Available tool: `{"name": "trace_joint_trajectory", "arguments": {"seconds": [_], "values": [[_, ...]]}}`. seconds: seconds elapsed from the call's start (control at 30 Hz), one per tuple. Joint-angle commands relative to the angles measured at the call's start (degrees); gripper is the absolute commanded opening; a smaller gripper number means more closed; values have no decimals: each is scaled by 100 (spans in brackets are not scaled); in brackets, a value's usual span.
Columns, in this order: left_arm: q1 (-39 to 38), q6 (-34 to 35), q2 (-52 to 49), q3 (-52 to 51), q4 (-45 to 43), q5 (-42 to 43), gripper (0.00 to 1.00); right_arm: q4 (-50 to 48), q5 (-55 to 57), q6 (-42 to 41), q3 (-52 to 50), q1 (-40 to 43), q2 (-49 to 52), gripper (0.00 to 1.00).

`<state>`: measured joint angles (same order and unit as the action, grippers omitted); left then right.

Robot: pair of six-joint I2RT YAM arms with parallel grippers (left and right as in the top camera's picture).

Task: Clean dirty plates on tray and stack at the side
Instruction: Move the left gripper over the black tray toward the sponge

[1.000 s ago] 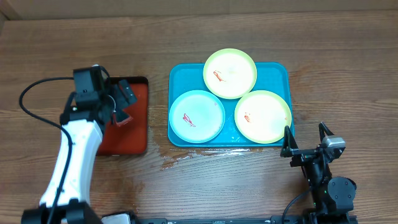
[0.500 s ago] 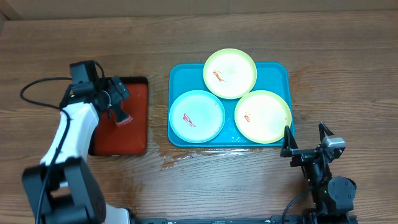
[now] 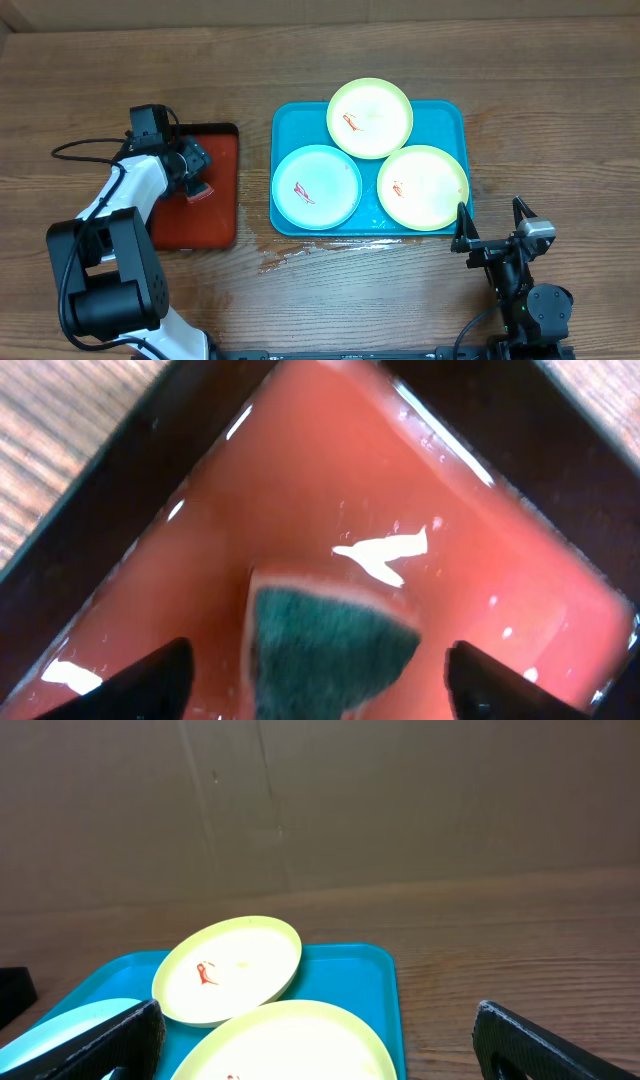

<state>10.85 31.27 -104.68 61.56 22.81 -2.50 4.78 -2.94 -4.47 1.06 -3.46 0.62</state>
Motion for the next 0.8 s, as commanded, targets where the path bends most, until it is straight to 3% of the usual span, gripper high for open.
{"name": "trace_joint_trajectory", "arguments": {"seconds": [0.0, 0.07, 0.17, 0.27, 0.4, 0.5, 0.6, 0.63, 0.73, 0.77], "values": [[-28, 46, -125, 127, -131, -190, 66, -17, 37, 15, -61, 11, -46, 100], [-28, 44, -138, 127, -146, -247, 55, -20, 37, 15, -61, 11, -46, 100], [-28, 46, -188, 125, -138, -240, 54, -17, 37, 15, -61, 11, -46, 100], [-28, 46, -264, 118, -138, -243, 73, -17, 37, 15, -61, 11, -46, 100], [-31, 22, -326, 118, -122, -243, 80, -17, 37, 15, -61, 11, -46, 100], [-39, 0, -332, 118, -120, -240, 78, -20, 37, 15, -61, 11, -46, 100], [-39, 0, -332, 118, -98, -243, 59, -17, 37, 15, -61, 11, -46, 100], [-37, 0, -332, 118, -81, -243, 41, -20, 35, 15, -61, 11, -46, 100], [-37, -11, -332, 118, -79, -249, 4, -20, 35, 15, -61, 11, -46, 100], [-35, -50, -332, 118, -81, -262, 4, -17, 37, 15, -61, 11, -46, 100]]}}
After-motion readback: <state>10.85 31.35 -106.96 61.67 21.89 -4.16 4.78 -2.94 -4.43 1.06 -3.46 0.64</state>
